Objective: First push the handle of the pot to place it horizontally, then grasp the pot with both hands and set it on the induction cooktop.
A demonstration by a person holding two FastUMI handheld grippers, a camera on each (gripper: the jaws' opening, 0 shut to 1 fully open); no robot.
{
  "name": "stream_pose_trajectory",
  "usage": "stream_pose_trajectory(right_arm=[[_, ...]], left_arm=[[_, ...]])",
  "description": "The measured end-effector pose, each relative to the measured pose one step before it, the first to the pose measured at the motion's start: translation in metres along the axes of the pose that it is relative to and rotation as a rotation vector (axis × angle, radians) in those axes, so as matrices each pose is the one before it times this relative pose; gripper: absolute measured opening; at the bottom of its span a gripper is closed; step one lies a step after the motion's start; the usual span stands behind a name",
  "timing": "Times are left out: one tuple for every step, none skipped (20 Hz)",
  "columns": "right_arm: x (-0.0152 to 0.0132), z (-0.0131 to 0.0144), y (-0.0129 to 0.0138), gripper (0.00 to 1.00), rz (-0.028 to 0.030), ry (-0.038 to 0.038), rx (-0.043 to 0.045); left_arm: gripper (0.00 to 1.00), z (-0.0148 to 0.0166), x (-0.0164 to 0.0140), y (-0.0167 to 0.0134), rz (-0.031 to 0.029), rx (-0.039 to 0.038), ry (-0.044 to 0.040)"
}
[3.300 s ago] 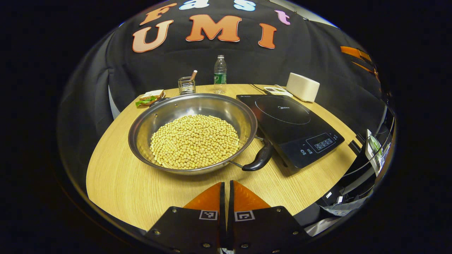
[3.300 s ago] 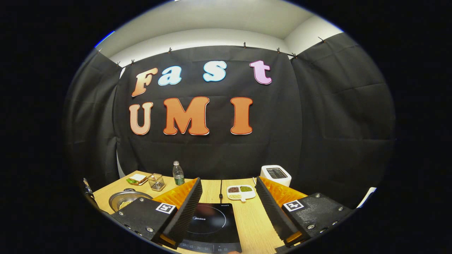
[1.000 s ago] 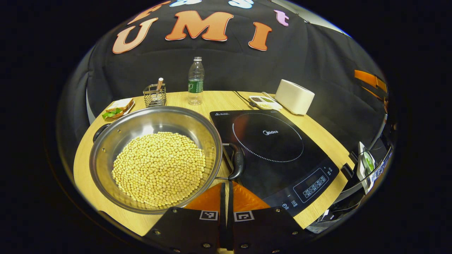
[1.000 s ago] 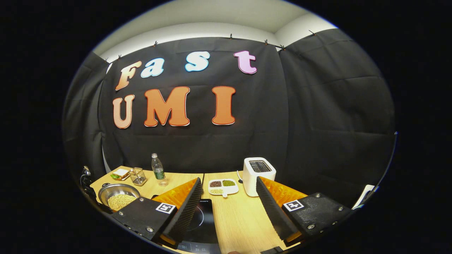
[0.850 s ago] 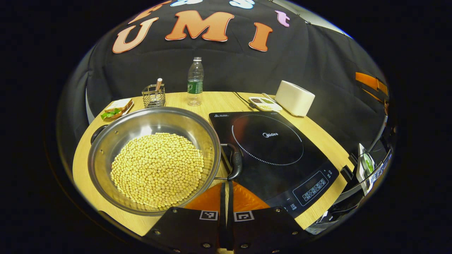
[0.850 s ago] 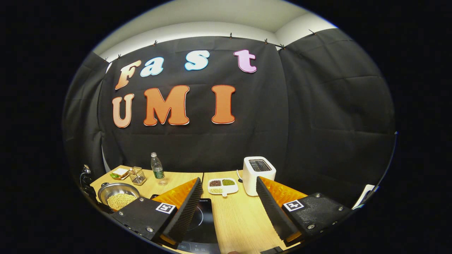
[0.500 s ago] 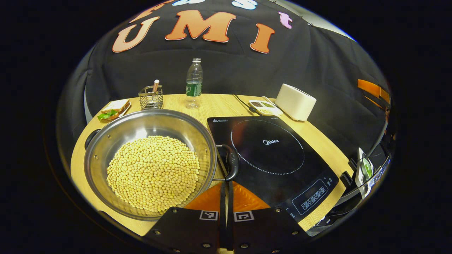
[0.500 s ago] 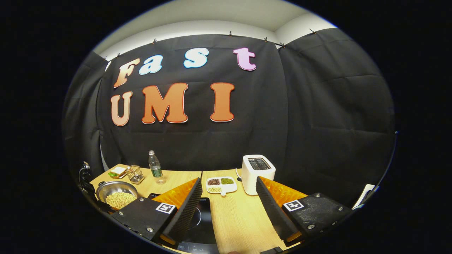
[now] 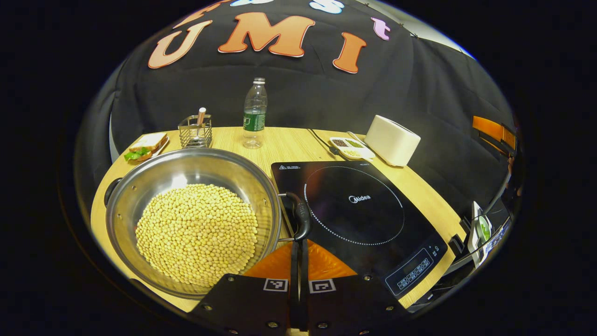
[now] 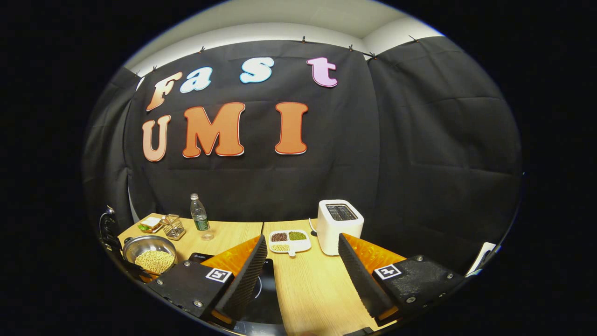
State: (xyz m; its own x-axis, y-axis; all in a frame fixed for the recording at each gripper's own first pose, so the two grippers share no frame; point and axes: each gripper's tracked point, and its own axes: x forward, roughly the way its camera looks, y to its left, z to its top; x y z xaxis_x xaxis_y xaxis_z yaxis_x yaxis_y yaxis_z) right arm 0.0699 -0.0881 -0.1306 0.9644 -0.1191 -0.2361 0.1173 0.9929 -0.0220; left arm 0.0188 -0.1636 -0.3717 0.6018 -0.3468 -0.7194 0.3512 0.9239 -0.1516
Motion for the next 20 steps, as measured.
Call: stream_pose_trajectory(right_arm=[[0.00105, -0.00034, 0.00023, 0.95, -0.00097, 0.00170, 0.00050], [0.00127, -0.00026, 0.00074, 0.95, -0.00024, 0.00133, -0.00071], [0.00002, -0.00105, -0.00008, 0.95, -0.00121, 0.00099, -0.00131], [0.00024, 0.00041, 0.00087, 0.95, -0.00066, 0.00132, -0.00166], [0.00066, -0.00116, 0.00160, 0.95, -0.00037, 0.00151, -0.00068], [-0.00018, -0.00027, 0.00146, 0.95, 0.00024, 0.00167, -0.00003], [-0.00023, -0.00035, 0.00122, 0.95, 0.00074, 0.00129, -0.00002], [-0.00060, 0.00096, 0.00224, 0.95, 0.00082, 0.00066, 0.00059], [-0.00026, 0.00079, 0.00167, 0.95, 0.00174, 0.00084, 0.00102], [-0.00173, 0.00125, 0.00242, 0.95, 0.00219, -0.00008, 0.00104], [-0.00225, 0.00217, 0.00321, 0.95, 0.00181, -0.00249, 0.00060], [-0.00226, 0.00322, 0.00325, 0.95, 0.00077, -0.00585, 0.00084], [-0.00328, 0.00170, 0.00311, 0.95, 0.00121, -0.00506, 0.00224], [-0.00343, 0.00312, 0.00446, 0.95, 0.00367, -0.00574, 0.00426], [-0.00409, 0.00092, 0.00609, 0.95, 0.00645, -0.00512, 0.00461], [-0.00353, 0.00256, 0.00807, 0.95, 0.00812, -0.00511, 0.00510], [-0.00212, 0.00242, 0.00770, 0.95, 0.00668, -0.00441, 0.00431], [-0.00217, 0.00191, 0.00751, 0.95, 0.00510, -0.00511, 0.00159], [-0.00261, 0.00180, 0.00768, 0.95, 0.00350, -0.00570, 0.00001], [-0.00180, 0.00183, 0.00783, 0.95, 0.00462, -0.00439, 0.00046]], left_arm=[[0.02, 0.00262, 0.00223, 0.00002, 0.00124, 0.00379, -0.00173], [0.02, 0.00081, 0.00162, 0.00036, 0.00059, 0.00040, -0.00251], [0.02, 0.00218, 0.00128, 0.00018, -0.00001, -0.00132, -0.00401], [0.02, 0.00226, 0.00078, 0.00004, -0.00188, -0.00014, -0.00357], [0.02, 0.00313, 0.00034, 0.00010, -0.00151, 0.00298, -0.00437], [0.02, 0.00206, 0.00012, -0.00033, -0.00120, 0.00001, -0.00512], [0.02, 0.00415, 0.00061, 0.00010, -0.00081, 0.00082, -0.00482], [0.02, 0.00317, -0.00078, 0.00029, 0.00159, 0.00134, -0.00719], [0.02, 0.00510, -0.00252, 0.00107, 0.00384, 0.00560, -0.00929], [0.02, 0.00608, -0.00335, -0.00057, -0.00092, 0.00603, -0.01519], [0.02, 0.00843, -0.00592, 0.00028, -0.00195, 0.00483, -0.02284], [0.02, 0.00893, -0.00593, 0.00156, -0.00123, 0.00577, -0.02534], [0.02, 0.00992, -0.00907, 0.00352, 0.00515, 0.00495, -0.02679], [0.02, 0.00716, -0.00902, 0.00662, 0.00997, 0.00509, -0.02431], [0.02, 0.00896, -0.00997, 0.00795, 0.01632, 0.00458, -0.02580], [0.02, 0.00677, -0.00972, 0.01180, 0.01912, 0.00884, -0.02222], [0.02, 0.00597, -0.00899, 0.01355, 0.02447, 0.00905, -0.02194], [0.02, 0.00474, -0.00833, 0.01430, 0.02970, 0.00616, -0.02097], [0.02, 0.00502, -0.00888, 0.01664, 0.02619, 0.00221, -0.01799], [0.02, 0.00487, -0.00877, 0.01486, 0.02614, -0.00592, -0.01668]])
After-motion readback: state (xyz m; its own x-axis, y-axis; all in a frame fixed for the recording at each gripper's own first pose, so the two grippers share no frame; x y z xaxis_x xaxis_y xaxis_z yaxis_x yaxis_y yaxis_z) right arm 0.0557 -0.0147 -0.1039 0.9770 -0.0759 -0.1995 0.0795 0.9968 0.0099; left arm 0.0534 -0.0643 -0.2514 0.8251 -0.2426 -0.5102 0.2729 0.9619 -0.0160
